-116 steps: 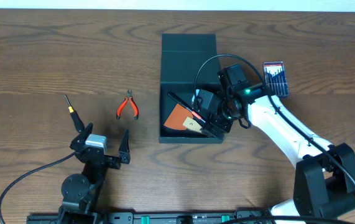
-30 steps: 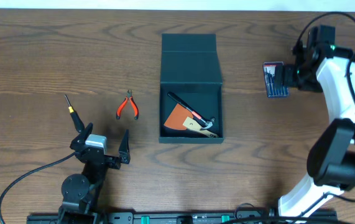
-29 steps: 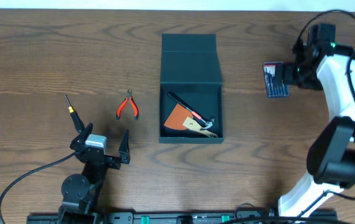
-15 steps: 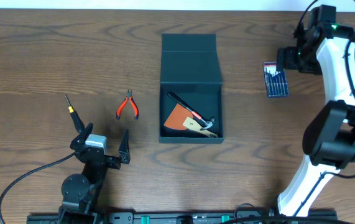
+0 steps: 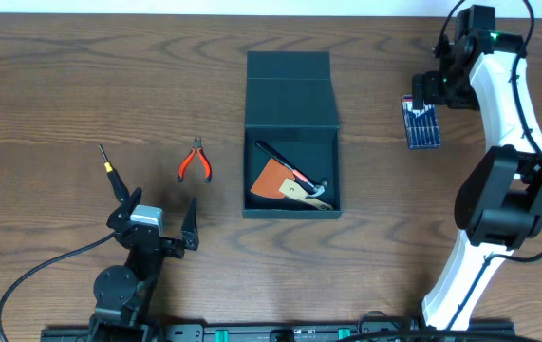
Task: Pack container
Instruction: 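Move the right gripper right over the clear screwdriver set case, then lower and close the right gripper on the screwdriver case's top edge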
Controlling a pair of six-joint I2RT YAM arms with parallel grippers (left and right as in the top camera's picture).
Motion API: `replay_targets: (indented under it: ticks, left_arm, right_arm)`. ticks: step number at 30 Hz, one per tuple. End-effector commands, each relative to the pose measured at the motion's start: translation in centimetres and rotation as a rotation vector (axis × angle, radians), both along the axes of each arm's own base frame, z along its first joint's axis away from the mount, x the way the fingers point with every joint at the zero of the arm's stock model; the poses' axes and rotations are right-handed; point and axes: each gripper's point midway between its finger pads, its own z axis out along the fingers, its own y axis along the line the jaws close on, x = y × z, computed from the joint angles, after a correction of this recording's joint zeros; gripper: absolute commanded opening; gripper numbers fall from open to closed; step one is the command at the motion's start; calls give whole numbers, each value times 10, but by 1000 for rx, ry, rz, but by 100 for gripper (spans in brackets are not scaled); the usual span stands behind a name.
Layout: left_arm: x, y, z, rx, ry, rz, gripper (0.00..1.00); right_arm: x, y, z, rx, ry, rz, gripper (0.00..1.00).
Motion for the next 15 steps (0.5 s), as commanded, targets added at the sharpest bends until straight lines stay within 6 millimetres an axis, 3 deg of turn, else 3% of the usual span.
replay_targets:
  ticks: [1,15]
  left_arm:
    - [-2,-5,-15,2,47,-27,99]
    - [-2,-5,-15,2,47,-27,99]
  right_arm:
    - [2,-1,-11,-10,26,14,94]
    - [-12,1,-58,9,161,15,95]
